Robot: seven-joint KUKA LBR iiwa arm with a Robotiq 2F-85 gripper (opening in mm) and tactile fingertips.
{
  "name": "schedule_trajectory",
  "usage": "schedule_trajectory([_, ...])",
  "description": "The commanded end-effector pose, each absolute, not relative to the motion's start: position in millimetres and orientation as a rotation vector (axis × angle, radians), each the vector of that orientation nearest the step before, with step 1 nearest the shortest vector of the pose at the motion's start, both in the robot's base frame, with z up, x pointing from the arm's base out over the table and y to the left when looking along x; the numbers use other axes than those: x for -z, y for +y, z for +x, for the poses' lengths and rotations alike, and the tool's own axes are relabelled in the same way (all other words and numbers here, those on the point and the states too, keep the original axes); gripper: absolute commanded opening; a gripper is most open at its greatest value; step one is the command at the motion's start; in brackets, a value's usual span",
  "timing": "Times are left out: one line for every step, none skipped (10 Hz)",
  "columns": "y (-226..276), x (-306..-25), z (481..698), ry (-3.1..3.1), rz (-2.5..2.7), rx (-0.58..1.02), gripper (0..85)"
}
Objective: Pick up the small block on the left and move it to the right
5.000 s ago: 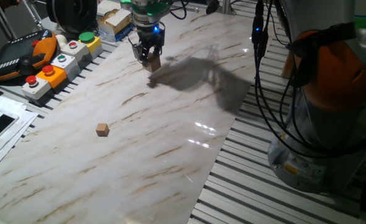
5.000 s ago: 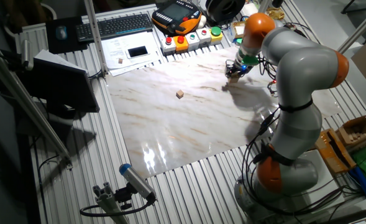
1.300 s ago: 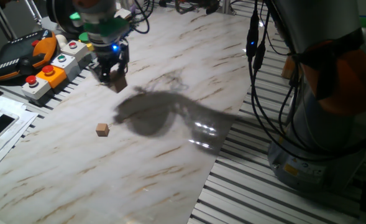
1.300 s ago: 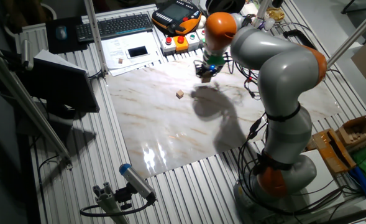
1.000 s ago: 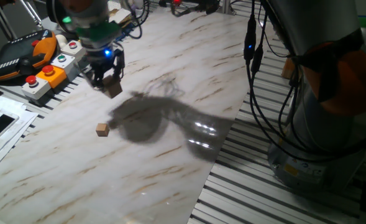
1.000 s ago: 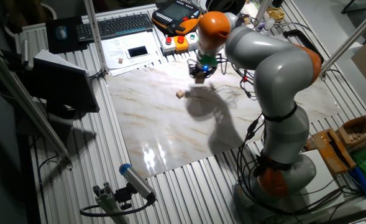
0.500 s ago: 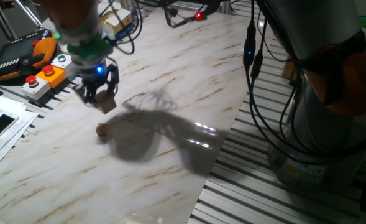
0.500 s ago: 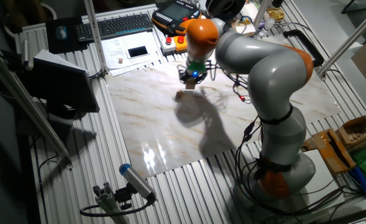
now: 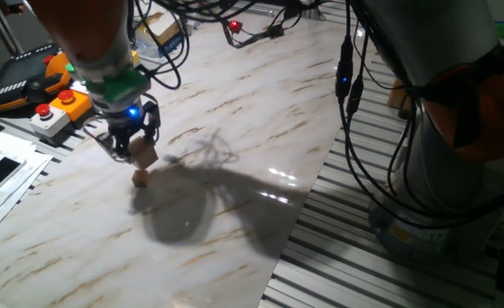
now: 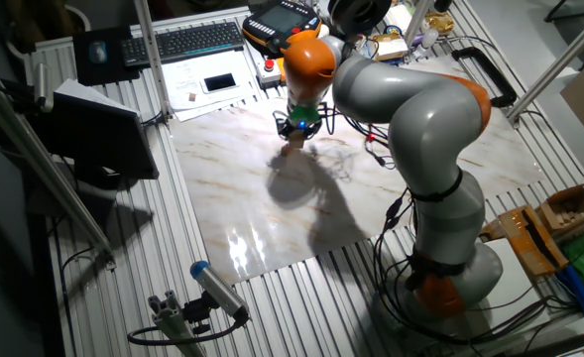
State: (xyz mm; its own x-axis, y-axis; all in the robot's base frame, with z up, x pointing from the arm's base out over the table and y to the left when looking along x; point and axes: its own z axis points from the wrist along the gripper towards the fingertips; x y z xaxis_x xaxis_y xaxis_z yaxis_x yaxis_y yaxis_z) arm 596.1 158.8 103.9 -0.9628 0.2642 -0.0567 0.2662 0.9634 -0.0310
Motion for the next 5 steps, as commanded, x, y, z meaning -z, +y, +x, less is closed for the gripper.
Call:
schedule_trajectory([156.9,-101.0,591.7,3.061,0.406,0.058,0.7])
schedule_trajectory([154.8,-98.4,587.4,3.062,0.397,0.058,0.7])
schedule_trajectory([152.6,-95.8,583.9,3.066,0.393,0.052,0.7])
schedule_trajectory([151.9,-91.7,580.4,3.064,0.392,0.049,0.7])
schedule_trajectory([151.5,-86.4,576.2,3.061,0.389,0.053,0.7])
